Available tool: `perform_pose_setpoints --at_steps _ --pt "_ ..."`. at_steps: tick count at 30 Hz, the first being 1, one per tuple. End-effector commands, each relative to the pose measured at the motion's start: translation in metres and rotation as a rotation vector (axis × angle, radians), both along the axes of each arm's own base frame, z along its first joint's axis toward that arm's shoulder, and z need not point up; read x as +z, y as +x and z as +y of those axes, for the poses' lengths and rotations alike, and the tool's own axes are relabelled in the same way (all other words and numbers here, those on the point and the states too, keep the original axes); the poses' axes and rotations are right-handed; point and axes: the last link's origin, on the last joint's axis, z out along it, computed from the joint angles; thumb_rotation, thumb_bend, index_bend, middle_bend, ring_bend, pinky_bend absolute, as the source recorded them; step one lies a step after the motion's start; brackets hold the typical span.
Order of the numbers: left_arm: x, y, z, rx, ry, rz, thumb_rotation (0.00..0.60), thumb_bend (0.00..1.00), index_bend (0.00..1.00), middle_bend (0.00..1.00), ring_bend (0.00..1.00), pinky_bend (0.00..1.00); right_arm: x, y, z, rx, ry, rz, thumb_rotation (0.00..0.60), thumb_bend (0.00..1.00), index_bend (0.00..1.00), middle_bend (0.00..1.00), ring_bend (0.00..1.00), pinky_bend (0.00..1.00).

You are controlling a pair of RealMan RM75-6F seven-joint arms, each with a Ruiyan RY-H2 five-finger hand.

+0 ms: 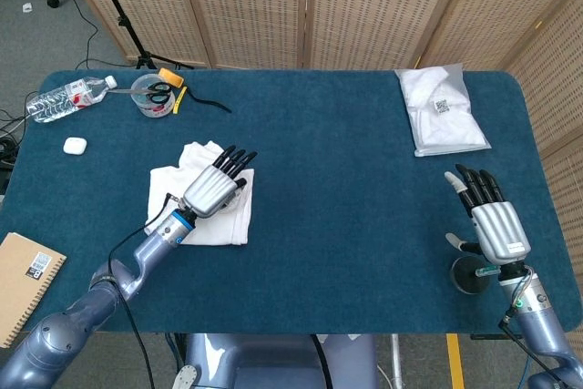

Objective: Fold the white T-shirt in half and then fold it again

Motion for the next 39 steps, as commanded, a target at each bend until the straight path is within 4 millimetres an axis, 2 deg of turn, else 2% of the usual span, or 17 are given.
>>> perform_pose_setpoints --at_steps 1,5,9,19,21,24,28,31,34,39 --pt "-0.004 0.01 0.0 0.068 -0.013 -0.094 0.6 0.22 0.0 0.0 0.0 0.0 0.0 0.0 0.0 0.0 0.002 0.0 0.6 0.16 0.0 0.0 0.0 0.0" --pt "0.001 0.023 -0.002 0.117 -0.055 -0.242 0.6 0.14 0.0 0.0 0.0 0.0 0.0 0.0 0.0 0.001 0.002 0.001 0.6 0.16 0.0 0.0 0.0 0.0" --pt "0.009 0.032 -0.004 0.158 -0.1 -0.344 0.6 0.11 0.0 0.0 0.0 0.0 0.0 0.0 0.0 0.001 0.002 0.001 0.6 0.16 0.0 0.0 0.0 0.0" --pt "0.071 0.044 -0.018 0.251 -0.236 -0.543 0.6 0.1 0.0 0.0 0.0 0.0 -0.002 0.001 0.002 0.006 0.008 0.006 0.6 0.16 0.0 0.0 0.0 0.0" --pt "0.084 0.035 -0.02 0.249 -0.206 -0.51 0.6 0.1 0.0 0.0 0.0 0.0 -0.002 0.002 0.002 0.008 0.008 0.007 0.6 0.16 0.0 0.0 0.0 0.0" --pt "0.093 0.015 -0.024 0.293 -0.185 -0.439 0.6 0.11 0.0 0.0 0.0 0.0 -0.002 0.002 0.003 0.011 0.007 0.004 0.6 0.16 0.0 0.0 0.0 0.0" --pt "0.095 -0.021 -0.033 0.363 -0.177 -0.327 0.6 0.14 0.0 0.0 0.0 0.0 -0.002 0.003 0.003 0.013 0.007 0.002 0.6 0.16 0.0 0.0 0.0 0.0" --pt "0.089 -0.041 -0.04 0.412 -0.197 -0.292 0.6 0.14 0.0 0.0 0.0 0.0 -0.002 0.004 0.004 0.016 0.011 0.004 0.6 0.16 0.0 0.0 0.0 0.0" --pt "0.079 -0.048 -0.045 0.434 -0.226 -0.303 0.6 0.14 0.0 0.0 0.0 0.0 -0.003 0.004 0.004 0.018 0.014 0.006 0.6 0.16 0.0 0.0 0.0 0.0" --pt "0.064 -0.045 -0.041 0.397 -0.174 -0.297 0.6 0.15 0.0 0.0 0.0 0.0 -0.003 0.004 0.004 0.016 0.012 0.004 0.6 0.16 0.0 0.0 0.0 0.0"
